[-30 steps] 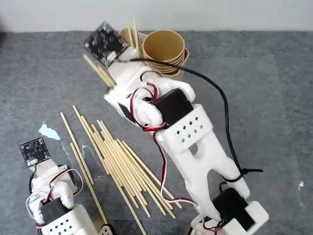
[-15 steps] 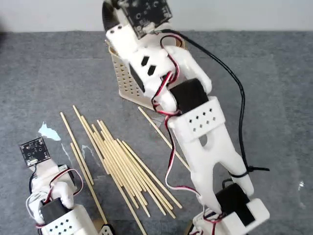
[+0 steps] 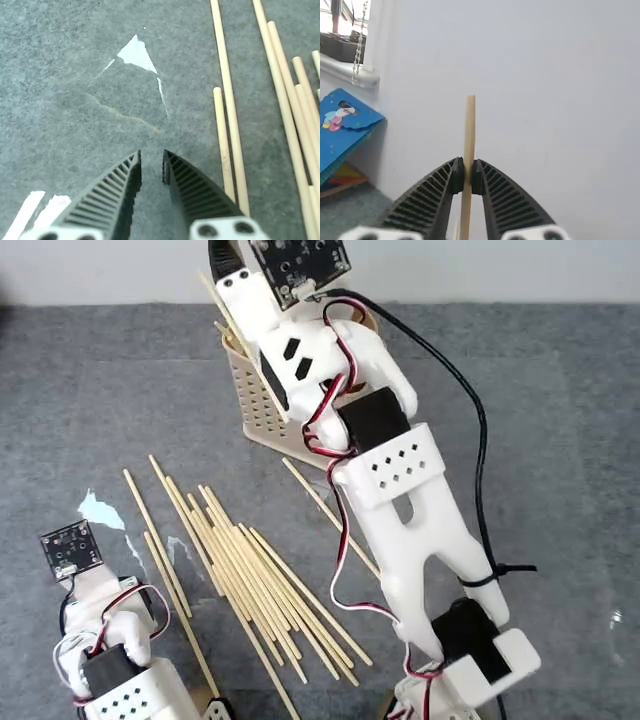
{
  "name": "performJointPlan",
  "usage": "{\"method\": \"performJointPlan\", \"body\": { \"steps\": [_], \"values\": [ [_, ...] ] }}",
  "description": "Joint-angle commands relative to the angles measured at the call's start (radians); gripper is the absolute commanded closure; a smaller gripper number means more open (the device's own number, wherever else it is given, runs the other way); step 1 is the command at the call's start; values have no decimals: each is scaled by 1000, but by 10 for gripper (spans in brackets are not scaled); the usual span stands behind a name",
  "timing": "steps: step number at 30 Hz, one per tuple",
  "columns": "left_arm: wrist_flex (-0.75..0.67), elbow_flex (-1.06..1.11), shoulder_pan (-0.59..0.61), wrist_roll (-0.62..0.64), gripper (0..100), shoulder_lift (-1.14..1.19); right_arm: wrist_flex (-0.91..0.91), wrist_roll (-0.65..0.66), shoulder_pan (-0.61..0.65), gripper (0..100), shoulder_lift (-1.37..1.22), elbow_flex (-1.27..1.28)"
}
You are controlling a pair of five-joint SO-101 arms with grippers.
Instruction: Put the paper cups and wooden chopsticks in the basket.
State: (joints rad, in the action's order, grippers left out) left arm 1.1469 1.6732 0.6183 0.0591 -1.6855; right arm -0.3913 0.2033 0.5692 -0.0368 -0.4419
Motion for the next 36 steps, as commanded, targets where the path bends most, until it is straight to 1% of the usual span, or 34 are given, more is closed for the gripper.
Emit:
{"method": "performJointPlan", "body": {
  "steps": [1, 4, 8, 10, 13, 14, 21, 27, 29, 36],
  "values": [
    [-5, -13, 6, -6, 922, -3, 91, 11, -16, 990, -21, -63],
    [-5, -13, 6, -6, 922, -3, 122, 11, -42, 990, -74, -63],
    [-5, -13, 6, -6, 922, -3, 90, 9, -85, 980, -136, -60],
    [-5, -13, 6, -6, 922, -3, 16, 8, -91, 931, -147, -61],
    [-5, -13, 6, -6, 922, -3, -84, 6, -91, 827, -120, -63],
    [-5, -13, 6, -6, 922, -3, -111, 6, -90, 816, -105, -63],
    [-5, -13, 6, -6, 922, -3, -410, 3, -41, 892, -21, -63],
    [-5, -13, 6, -6, 922, -3, -641, 3, -8, 905, -30, -57],
    [-5, -13, 6, -6, 922, -3, -664, 3, -7, 905, -59, -58],
    [-5, -13, 6, -6, 922, -3, -662, 5, -8, 905, -165, -63]
  ]
}}
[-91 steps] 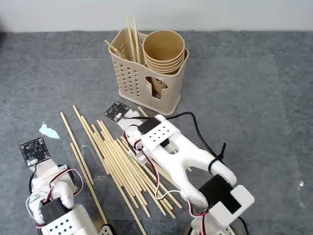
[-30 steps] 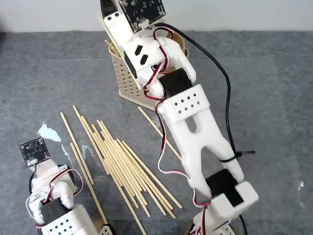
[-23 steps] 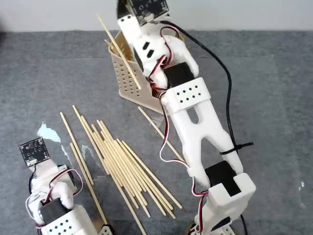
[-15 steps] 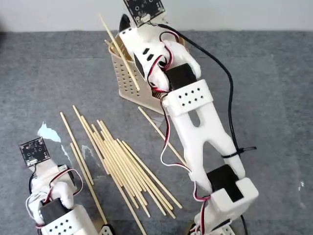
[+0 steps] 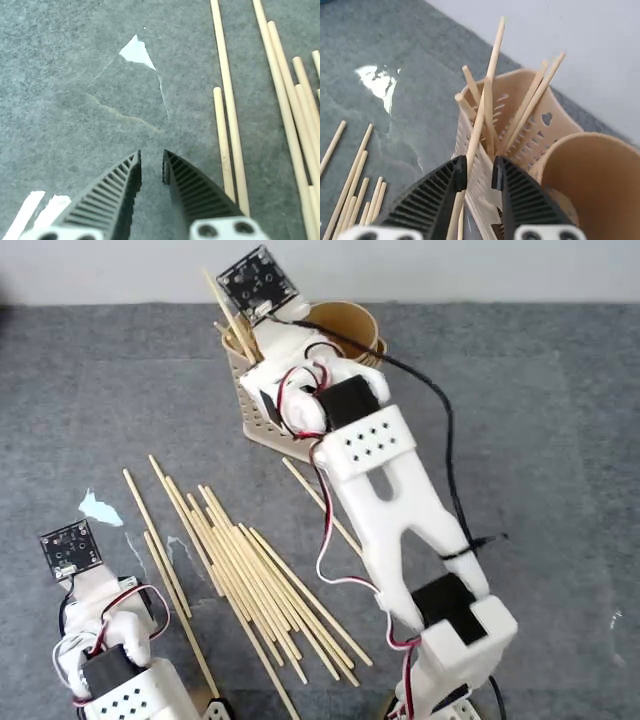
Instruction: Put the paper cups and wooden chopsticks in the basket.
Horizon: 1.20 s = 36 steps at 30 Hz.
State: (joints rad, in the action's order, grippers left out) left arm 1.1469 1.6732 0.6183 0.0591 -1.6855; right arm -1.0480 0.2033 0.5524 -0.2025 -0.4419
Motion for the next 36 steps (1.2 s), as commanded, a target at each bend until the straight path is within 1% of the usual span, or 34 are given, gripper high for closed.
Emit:
{"method": "performJointPlan", "body": {
  "steps": [1, 18, 23, 27, 30, 36],
  "values": [
    [-5, -13, 6, -6, 922, -3, -4, 5, 12, 905, -5, -63],
    [-5, -13, 6, -6, 922, -3, 2, 9, 22, 906, -107, -63],
    [-5, -13, 6, -6, 922, -3, 10, 11, 21, 991, -128, -63],
    [-5, -13, 6, -6, 922, -3, 10, 14, 18, 985, -134, -63],
    [-5, -13, 6, -6, 922, -3, 7, 55, 12, 990, -119, -72],
    [-5, -13, 6, -6, 922, -3, -31, 64, 13, 991, -53, -166]
  ]
}}
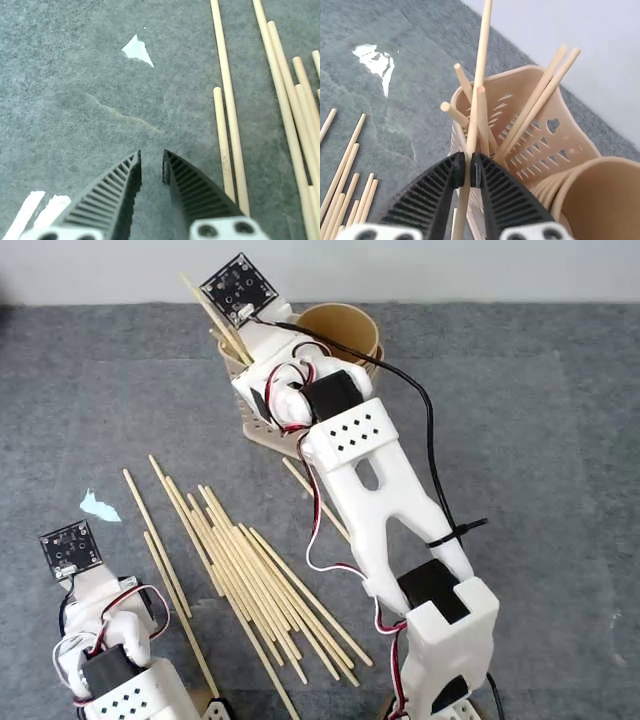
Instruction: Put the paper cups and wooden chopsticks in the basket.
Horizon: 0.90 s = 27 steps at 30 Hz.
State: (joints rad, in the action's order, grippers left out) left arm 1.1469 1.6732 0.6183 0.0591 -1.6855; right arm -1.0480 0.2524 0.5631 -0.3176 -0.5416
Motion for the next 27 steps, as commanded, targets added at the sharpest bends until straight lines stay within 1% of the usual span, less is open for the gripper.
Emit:
{"method": "performJointPlan", "body": {
  "steps": [1, 14, 17, 21, 27],
  "values": [
    [-5, -13, 6, -6, 922, -3, -44, 15, 4, 991, 73, -81],
    [-5, -13, 6, -6, 922, -3, -61, 12, 5, 991, 136, -115],
    [-5, -13, 6, -6, 922, -3, -130, 11, 8, 987, 134, -115],
    [-5, -13, 6, -6, 922, -3, -269, 6, 42, 987, 136, -115],
    [-5, -13, 6, -6, 922, -3, -472, -129, 53, 986, 127, -112]
  ]
}}
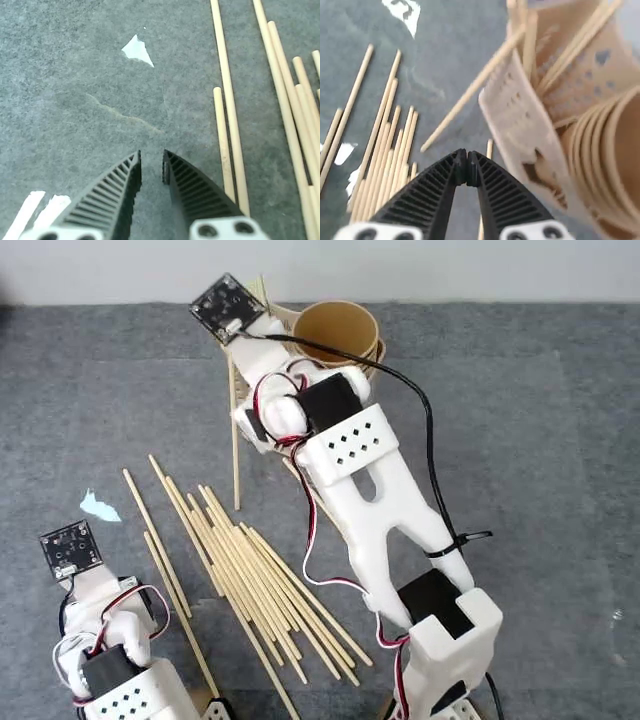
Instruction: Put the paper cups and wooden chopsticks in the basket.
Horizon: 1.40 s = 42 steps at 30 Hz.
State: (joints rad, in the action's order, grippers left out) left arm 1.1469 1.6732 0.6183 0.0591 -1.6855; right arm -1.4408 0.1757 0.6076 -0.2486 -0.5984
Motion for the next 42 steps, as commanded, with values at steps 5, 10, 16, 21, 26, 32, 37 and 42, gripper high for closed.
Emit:
{"method": "performJointPlan", "body": {
  "steps": [5, 10, 16, 21, 26, 32, 37, 42],
  "values": [
    [-5, -13, 6, -6, 922, -3, -114, -132, 8, 940, 50, -52],
    [-5, -13, 6, -6, 922, -3, -18, -219, 31, 850, -44, -54],
    [-5, -13, 6, -6, 922, -3, 180, -238, 87, 887, -143, -58],
    [-5, -13, 6, -6, 922, -3, 291, -236, 84, 887, -202, -58],
    [-5, -13, 6, -6, 922, -3, 332, -235, 65, 887, -245, -58],
    [-5, -13, 6, -6, 922, -3, 326, -210, 42, 974, -237, -58],
    [-5, -13, 6, -6, 922, -3, 328, -173, 36, 973, -236, -58],
    [-5, -13, 6, -6, 922, -3, 325, -175, 36, 968, -237, -58]
  ]
}}
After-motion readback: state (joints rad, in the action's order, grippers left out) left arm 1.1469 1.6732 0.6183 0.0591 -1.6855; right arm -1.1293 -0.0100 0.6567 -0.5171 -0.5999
